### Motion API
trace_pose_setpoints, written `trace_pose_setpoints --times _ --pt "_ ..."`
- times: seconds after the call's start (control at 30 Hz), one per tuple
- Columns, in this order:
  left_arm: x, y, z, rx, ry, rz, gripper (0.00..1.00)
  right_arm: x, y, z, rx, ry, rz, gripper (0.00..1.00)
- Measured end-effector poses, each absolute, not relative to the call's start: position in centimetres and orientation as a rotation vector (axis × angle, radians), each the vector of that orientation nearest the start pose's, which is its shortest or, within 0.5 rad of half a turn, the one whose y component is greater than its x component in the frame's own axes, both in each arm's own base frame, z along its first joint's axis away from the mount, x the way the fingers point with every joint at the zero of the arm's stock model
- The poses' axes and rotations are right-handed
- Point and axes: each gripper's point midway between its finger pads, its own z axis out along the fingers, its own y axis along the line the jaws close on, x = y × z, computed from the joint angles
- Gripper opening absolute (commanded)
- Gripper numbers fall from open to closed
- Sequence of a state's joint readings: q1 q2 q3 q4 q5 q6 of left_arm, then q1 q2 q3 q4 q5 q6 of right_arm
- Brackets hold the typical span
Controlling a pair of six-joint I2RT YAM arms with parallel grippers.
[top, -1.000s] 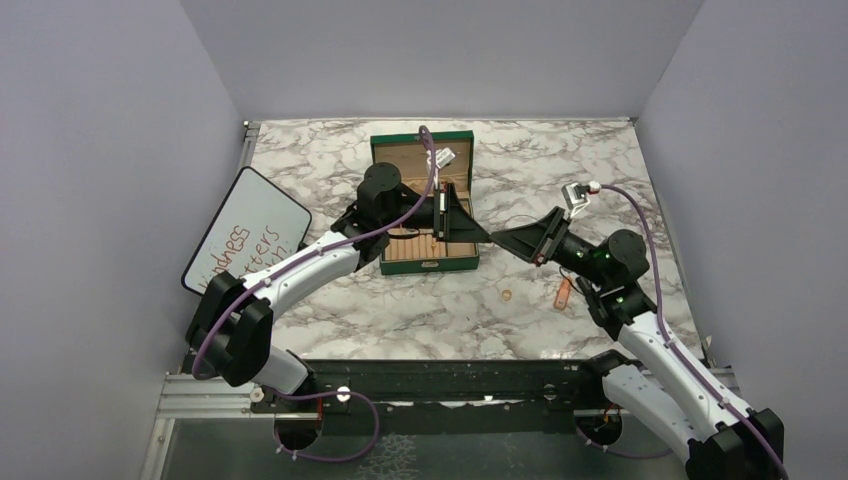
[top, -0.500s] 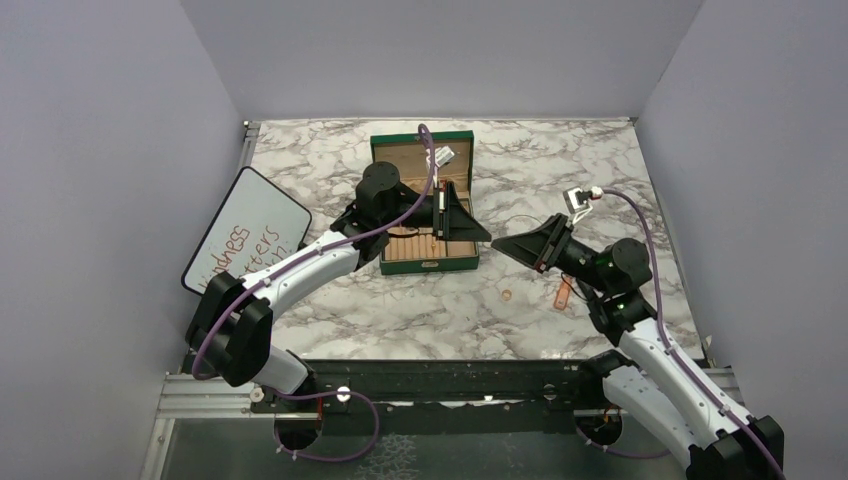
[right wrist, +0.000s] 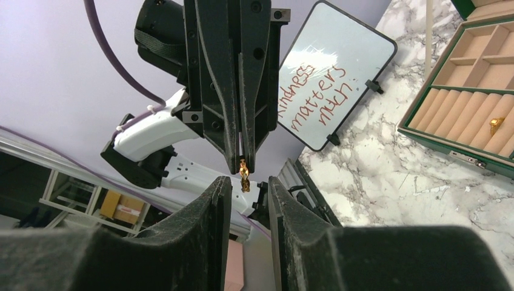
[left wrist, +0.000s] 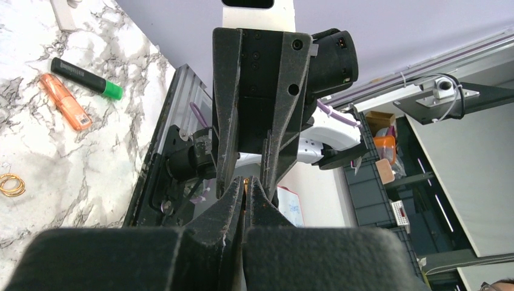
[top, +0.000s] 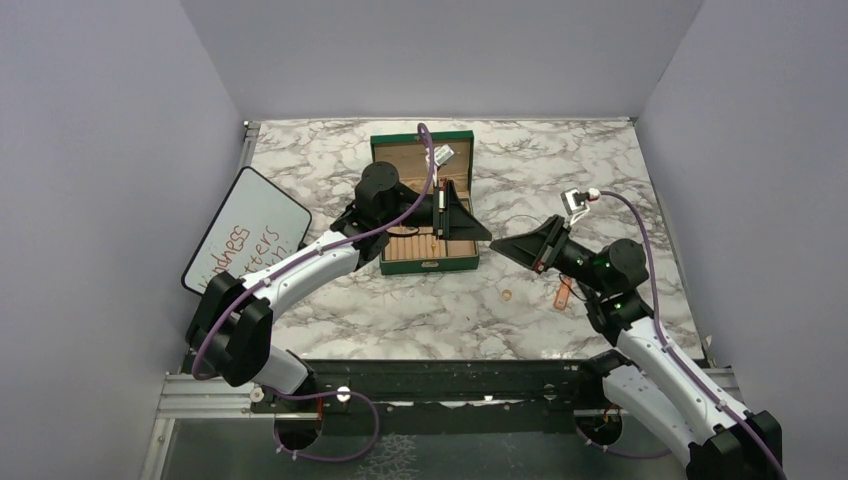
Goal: Organize the mixed jewelry
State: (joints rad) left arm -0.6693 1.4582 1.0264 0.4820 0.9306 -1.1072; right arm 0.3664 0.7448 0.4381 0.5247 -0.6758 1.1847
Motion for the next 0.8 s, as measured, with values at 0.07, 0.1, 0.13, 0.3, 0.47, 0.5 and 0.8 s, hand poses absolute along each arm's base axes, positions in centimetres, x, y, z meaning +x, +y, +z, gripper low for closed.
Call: trace_pose_setpoints --times 0.07,0.1,0.13,0.3,0.47,0.5,0.8 --pt "20.29 -36.84 31.74 0.523 1.906 -1.985 0.00 19.70 22.54 30.11 -0.008 1.642 1.694 0.28" --pt "20.29 -36.84 31.79 0.523 1.904 -1.986 0.00 19.75 22.56 30.14 -0.010 1.639 1.694 0.27" --pt "20.28 -36.84 31.82 0.523 1.903 -1.987 0.00 19.79 22.58 30.23 -0.012 1.634 1.696 0.25" --pt "20.27 -36.84 31.92 0.519 1.901 -1.994 0.00 19.78 22.59 30.70 -0.024 1.608 1.703 0.24" --pt "20.24 -36.85 32.07 0.520 1.892 -1.999 0.00 19.77 22.60 30.91 -0.026 1.594 1.711 0.14" --pt "20.23 -36.84 32.06 0.519 1.892 -2.000 0.00 19.75 22.59 30.89 -0.027 1.592 1.712 0.10" --pt "20.20 -36.81 32.11 0.510 1.886 -2.010 0.38 19.72 22.59 30.84 -0.025 1.589 1.717 0.01"
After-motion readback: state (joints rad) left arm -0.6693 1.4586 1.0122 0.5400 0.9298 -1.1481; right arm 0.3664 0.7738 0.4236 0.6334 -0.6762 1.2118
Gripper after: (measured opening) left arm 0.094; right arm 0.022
